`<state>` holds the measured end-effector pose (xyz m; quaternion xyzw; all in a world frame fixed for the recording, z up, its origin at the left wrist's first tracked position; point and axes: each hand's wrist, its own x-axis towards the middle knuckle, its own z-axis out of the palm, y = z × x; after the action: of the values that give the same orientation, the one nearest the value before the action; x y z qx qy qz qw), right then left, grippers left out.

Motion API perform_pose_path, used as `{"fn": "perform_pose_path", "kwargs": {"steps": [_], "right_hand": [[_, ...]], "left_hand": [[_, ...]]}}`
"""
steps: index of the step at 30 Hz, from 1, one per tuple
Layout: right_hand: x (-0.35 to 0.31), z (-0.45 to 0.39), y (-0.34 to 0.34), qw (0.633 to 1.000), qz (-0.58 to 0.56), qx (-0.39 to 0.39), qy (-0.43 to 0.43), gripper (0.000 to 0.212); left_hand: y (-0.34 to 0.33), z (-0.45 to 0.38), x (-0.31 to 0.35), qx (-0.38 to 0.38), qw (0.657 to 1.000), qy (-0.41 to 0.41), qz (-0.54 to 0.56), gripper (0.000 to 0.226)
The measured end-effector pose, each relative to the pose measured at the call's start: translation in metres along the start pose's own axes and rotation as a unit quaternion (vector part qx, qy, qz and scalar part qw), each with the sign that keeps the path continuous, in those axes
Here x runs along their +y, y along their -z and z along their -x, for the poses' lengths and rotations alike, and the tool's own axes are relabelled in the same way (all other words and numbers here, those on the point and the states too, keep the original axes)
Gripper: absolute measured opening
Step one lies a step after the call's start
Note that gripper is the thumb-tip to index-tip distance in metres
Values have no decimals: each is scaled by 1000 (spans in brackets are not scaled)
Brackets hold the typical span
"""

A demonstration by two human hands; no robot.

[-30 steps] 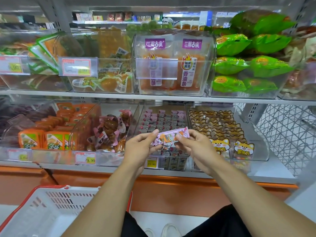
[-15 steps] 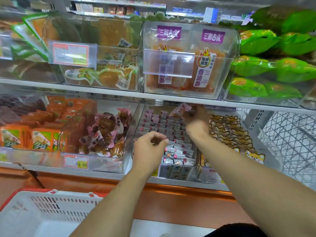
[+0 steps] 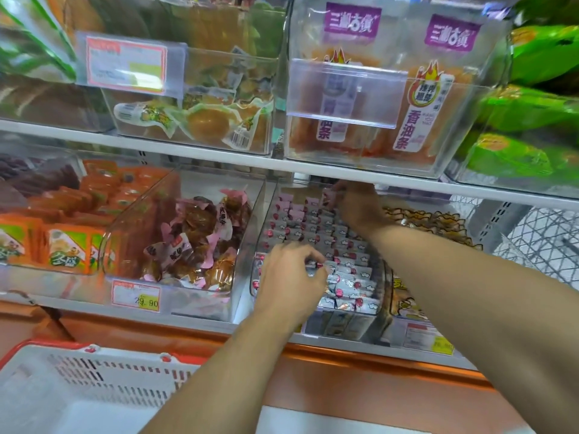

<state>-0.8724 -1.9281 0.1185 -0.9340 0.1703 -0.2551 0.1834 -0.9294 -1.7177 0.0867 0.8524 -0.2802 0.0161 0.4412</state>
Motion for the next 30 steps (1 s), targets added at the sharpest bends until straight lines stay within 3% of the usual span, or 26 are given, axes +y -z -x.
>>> {"fn": "perform_pose_path", "kwargs": {"steps": [3, 6, 9, 12, 15, 17, 25, 28, 30], "right_hand": [[5, -4, -2, 989, 127, -81, 2, 24], [4, -6, -6, 950, 255, -177, 38, 42], [6, -13, -6, 955, 262, -130, 47, 34], [9, -19, 0, 959, 266, -99, 13, 6], [10, -22, 0, 952, 280, -123, 11, 11], [11, -23, -3, 954, 282, -99, 25, 13], [2, -19, 8, 991, 123, -19, -51, 16], [-7, -2, 17, 994, 60, 13, -95, 28], [-15, 19, 23, 987, -51, 45, -144, 26]], "left_hand": [[1, -1, -2, -1, 1000, -7, -16, 8], [0, 0, -3, -7, 1000, -2, -22, 8], [0, 0, -4, -12, 1000, -7, -22, 9], [0, 0, -4, -9, 1000, -11, -21, 9], [0, 0, -4, -8, 1000, -12, -18, 10], [0, 0, -5, -8, 1000, -10, -18, 10], [2, -1, -6, 5, 1000, -7, -14, 10], [6, 1, -3, 33, 999, -8, 9, 14], [10, 4, 2, 57, 998, 6, 37, 27]]}}
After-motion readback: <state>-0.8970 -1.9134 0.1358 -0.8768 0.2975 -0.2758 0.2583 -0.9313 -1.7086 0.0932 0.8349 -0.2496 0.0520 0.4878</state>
